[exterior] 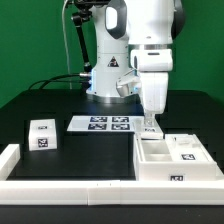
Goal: Assemble cabinet
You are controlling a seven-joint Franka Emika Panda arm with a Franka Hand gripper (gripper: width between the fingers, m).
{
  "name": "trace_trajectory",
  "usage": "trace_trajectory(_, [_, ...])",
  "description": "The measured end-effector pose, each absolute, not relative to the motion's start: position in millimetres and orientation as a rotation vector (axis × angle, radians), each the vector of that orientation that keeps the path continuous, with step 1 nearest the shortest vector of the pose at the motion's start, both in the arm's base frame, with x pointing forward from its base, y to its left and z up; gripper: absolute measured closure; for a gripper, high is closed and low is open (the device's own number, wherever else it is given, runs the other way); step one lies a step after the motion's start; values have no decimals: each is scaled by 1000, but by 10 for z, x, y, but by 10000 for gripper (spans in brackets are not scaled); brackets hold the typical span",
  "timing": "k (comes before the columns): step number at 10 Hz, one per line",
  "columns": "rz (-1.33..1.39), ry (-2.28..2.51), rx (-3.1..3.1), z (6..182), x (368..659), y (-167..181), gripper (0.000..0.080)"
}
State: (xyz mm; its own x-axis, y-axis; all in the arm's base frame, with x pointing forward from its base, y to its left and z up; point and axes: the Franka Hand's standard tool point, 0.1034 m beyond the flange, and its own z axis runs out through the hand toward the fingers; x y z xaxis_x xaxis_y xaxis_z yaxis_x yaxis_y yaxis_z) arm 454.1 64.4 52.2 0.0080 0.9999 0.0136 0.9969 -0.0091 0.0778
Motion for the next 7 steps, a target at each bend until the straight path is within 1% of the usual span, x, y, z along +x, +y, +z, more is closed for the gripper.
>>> trace_trajectory(7, [73, 2182, 2202, 517, 4570, 637, 729])
